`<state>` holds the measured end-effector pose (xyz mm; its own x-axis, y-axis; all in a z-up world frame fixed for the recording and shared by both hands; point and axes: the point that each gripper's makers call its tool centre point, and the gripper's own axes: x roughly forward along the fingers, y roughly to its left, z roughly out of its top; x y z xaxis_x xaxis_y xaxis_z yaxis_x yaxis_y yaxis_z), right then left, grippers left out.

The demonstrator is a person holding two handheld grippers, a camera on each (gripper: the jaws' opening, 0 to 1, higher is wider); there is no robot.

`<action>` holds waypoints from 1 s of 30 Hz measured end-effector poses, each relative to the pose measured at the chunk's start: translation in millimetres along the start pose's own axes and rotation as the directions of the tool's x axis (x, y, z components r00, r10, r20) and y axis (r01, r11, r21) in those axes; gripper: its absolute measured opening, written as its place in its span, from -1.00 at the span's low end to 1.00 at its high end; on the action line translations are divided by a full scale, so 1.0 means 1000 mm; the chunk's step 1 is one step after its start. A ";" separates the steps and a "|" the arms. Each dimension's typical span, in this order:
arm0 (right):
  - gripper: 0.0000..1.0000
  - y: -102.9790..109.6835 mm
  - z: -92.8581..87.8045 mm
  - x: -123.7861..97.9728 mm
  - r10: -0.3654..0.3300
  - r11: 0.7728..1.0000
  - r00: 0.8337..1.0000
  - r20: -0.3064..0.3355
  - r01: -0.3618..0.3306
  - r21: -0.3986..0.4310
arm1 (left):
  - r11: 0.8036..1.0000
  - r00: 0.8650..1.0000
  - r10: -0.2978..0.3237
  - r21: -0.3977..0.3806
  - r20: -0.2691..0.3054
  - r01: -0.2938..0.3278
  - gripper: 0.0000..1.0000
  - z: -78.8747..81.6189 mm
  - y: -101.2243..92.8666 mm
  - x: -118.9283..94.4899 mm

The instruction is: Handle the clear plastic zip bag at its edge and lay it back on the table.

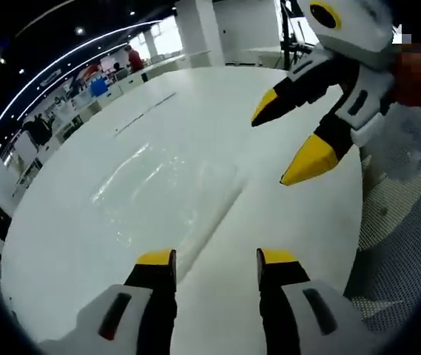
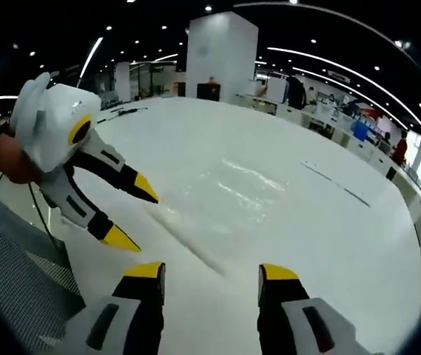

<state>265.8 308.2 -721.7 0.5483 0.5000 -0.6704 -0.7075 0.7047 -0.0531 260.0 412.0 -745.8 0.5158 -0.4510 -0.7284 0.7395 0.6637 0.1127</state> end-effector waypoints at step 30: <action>0.35 -0.039 -0.020 -0.045 -0.098 0.968 0.988 0.118 0.067 0.242 | 0.906 0.953 0.229 -0.402 0.199 -0.134 0.36 -0.003 0.051 -0.062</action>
<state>259.5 248.5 -703.8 0.6635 0.4843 -0.5703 -0.5403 0.8374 0.0825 264.6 475.4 -697.1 0.7471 -0.3962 -0.5337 0.4268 0.9015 -0.0717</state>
